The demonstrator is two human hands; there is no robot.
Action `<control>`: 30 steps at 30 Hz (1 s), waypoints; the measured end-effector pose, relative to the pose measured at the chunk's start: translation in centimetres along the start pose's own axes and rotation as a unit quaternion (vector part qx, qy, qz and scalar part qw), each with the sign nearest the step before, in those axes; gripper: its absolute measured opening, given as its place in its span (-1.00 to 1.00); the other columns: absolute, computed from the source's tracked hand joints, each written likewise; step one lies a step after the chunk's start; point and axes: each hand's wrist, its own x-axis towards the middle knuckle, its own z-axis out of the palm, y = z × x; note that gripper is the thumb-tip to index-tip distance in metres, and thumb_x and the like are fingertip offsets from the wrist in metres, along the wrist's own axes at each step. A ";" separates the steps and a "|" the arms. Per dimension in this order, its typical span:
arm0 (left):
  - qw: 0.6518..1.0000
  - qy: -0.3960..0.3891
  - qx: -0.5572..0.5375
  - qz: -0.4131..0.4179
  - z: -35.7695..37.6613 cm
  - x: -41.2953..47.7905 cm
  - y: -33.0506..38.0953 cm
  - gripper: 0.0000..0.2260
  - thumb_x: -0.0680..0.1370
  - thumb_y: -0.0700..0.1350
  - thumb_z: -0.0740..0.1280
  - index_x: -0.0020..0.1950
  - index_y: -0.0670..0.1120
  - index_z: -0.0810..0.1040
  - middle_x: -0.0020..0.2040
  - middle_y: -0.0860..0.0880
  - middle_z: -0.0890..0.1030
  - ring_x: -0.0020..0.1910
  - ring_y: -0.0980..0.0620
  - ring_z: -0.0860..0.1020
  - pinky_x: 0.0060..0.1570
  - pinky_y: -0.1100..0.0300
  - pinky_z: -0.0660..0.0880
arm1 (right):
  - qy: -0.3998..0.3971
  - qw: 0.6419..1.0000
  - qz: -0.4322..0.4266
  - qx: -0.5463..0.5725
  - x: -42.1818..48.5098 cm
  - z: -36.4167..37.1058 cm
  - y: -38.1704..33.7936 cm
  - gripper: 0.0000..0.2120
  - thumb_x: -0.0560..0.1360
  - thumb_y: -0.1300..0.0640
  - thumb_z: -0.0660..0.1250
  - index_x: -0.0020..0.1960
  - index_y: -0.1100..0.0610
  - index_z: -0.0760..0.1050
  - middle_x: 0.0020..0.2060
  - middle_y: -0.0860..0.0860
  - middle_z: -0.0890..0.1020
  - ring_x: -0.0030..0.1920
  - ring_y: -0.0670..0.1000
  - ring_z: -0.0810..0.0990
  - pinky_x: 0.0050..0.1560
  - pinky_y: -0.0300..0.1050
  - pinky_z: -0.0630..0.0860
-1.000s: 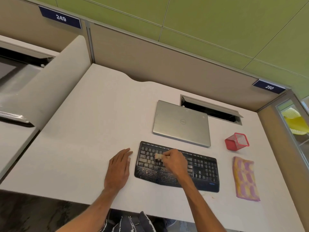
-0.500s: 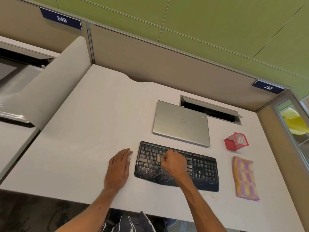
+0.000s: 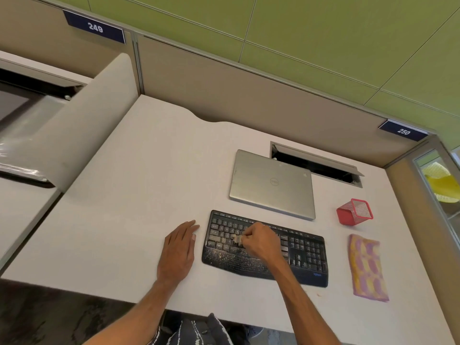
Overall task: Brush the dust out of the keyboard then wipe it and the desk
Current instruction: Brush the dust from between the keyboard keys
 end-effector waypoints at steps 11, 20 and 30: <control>1.000 -0.005 0.001 -0.003 -0.1 0.1 0.0 -0.62 0.81 0.03 0.06 0.55 0.09 0.52 0.56 0.17 0.47 0.59 0.16 0.38 0.57 0.08 0.32 | 0.006 0.987 -0.096 -0.127 0.9 -0.4 1.3 -0.83 0.63 0.00 0.35 -0.07 -0.06 0.69 -0.34 -0.23 0.63 -0.35 -0.26 0.53 0.11 -0.09 0.64; 1.000 -0.005 -0.001 -0.003 -0.2 0.1 0.1 -0.63 0.81 0.02 0.08 0.55 0.09 0.52 0.56 0.18 0.47 0.59 0.18 0.37 0.57 0.11 0.31 | 0.028 0.984 -0.152 -0.087 0.8 -0.7 -0.5 -0.78 0.66 -0.15 0.30 0.14 -0.15 0.70 -0.20 -0.26 0.70 -0.40 -0.23 0.51 -0.36 -0.34 0.38; 1.000 -0.002 0.008 0.001 -0.3 0.1 0.4 -0.64 0.80 0.00 0.09 0.53 0.06 0.54 0.55 0.14 0.50 0.58 0.13 0.41 0.56 0.10 0.33 | 0.009 0.984 -0.144 -0.107 0.7 0.0 -0.1 -0.79 0.68 -0.05 0.30 0.09 -0.07 0.70 -0.24 -0.22 0.66 -0.29 -0.25 0.53 -0.09 -0.24 0.51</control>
